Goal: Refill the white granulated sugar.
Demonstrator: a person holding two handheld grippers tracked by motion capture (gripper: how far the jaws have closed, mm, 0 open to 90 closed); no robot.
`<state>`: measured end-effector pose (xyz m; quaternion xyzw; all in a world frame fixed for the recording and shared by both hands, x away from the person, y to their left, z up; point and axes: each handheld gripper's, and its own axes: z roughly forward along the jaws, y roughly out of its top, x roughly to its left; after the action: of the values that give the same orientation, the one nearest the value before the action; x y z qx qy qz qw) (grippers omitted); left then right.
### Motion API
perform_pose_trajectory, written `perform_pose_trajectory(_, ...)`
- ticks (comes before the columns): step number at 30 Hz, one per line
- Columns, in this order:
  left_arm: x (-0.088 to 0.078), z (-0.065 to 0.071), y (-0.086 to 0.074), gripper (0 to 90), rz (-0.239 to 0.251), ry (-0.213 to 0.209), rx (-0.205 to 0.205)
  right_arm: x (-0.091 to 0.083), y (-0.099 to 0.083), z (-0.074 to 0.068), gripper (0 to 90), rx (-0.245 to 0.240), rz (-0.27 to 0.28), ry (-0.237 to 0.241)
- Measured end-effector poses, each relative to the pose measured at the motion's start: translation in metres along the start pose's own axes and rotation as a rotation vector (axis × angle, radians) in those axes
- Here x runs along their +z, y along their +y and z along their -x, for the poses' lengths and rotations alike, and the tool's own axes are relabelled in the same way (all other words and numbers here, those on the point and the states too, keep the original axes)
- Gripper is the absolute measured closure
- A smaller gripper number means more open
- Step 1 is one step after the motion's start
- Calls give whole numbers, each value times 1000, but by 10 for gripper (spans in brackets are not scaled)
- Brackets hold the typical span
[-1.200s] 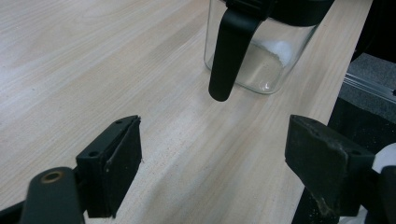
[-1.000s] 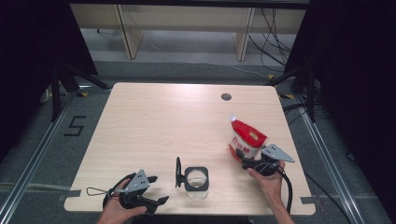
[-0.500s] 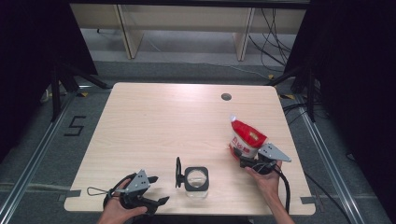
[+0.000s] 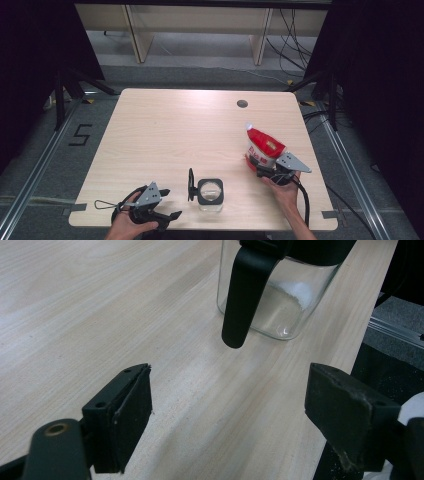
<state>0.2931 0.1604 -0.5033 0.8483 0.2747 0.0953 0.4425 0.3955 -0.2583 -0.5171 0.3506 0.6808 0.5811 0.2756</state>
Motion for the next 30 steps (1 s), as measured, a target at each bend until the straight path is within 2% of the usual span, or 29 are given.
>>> perform_pose_trajectory(1,0,0,0,185,-5,2,-2,1,0,1,318,-24,1,-8)
perform_pose_trajectory(2,0,-1,0,185,-17,1,6,0,-1,1,363,-13,-10,-9)
perform_pose_trajectory(3,0,-1,0,185,-14,0,4,-1,0,2,364,-32,-31,-3)
perform_pose_trajectory(4,0,0,0,186,6,-4,2,0,0,3,368,-33,-23,20)
perform_pose_trajectory(5,0,1,0,185,10,9,-14,0,1,0,375,-6,-21,-6)
perform_pose_trajectory(6,0,1,0,185,12,7,-20,0,3,-2,382,6,-38,30)
perform_pose_trajectory(7,-1,-1,0,186,18,5,3,0,4,-2,386,-29,-39,9)
perform_pose_trajectory(8,-1,-1,0,185,20,3,-5,0,6,-4,390,-28,-52,2)
perform_pose_trajectory(9,-2,-2,-1,185,12,10,12,-1,6,-6,395,-8,-59,-9)
perform_pose_trajectory(10,0,1,-2,186,20,12,-38,-1,7,-5,402,-34,-76,-1)
perform_pose_trajectory(11,-1,-1,-1,186,5,5,-29,-1,7,-8,404,-11,-63,-21)
perform_pose_trajectory(13,0,-1,-1,185,6,1,-30,0,11,-6,408,-72,-60,-32)
perform_pose_trajectory(14,-1,-1,-1,186,4,0,-31,0,12,-7,409,-81,-48,-42)
perform_pose_trajectory(15,-1,-2,-1,186,1,14,-16,-2,13,-8,410,-74,-73,-37)
perform_pose_trajectory(16,0,0,-1,186,20,4,-34,-3,14,-9,412,-74,-78,-39)
perform_pose_trajectory(17,-2,-1,0,186,8,2,-27,-2,14,-6,413,-104,-70,-39)
perform_pose_trajectory(18,-2,-2,0,186,5,2,-21,-5,15,-8,414,-86,-75,-39)
perform_pose_trajectory(19,-3,-3,0,186,9,1,-2,-6,17,-6,414,-122,-71,-36)
perform_pose_trajectory(20,-3,-3,0,185,8,2,1,-7,18,-8,415,-108,-69,-31)
perform_pose_trajectory(21,-2,-2,0,186,18,7,-32,-10,20,-7,415,-140,-78,-25)
perform_pose_trajectory(22,-1,-2,0,186,22,11,-22,-12,22,-10,415,-123,-67,-26)
perform_pose_trajectory(25,-4,-3,0,186,5,7,-17,-23,31,-17,415,-149,-48,-46)
perform_pose_trajectory(27,-5,-3,0,186,3,14,-16,-32,39,-23,415,-243,-60,-59)
perform_pose_trajectory(28,-5,-3,0,186,0,16,-14,-35,41,-28,415,-255,-70,-61)
perform_pose_trajectory(29,-5,-3,0,185,-1,15,-7,-38,44,-30,415,-311,-63,-62)
perform_pose_trajectory(30,-4,-1,-1,186,25,13,-35,-40,46,-34,415,-322,-65,-57)
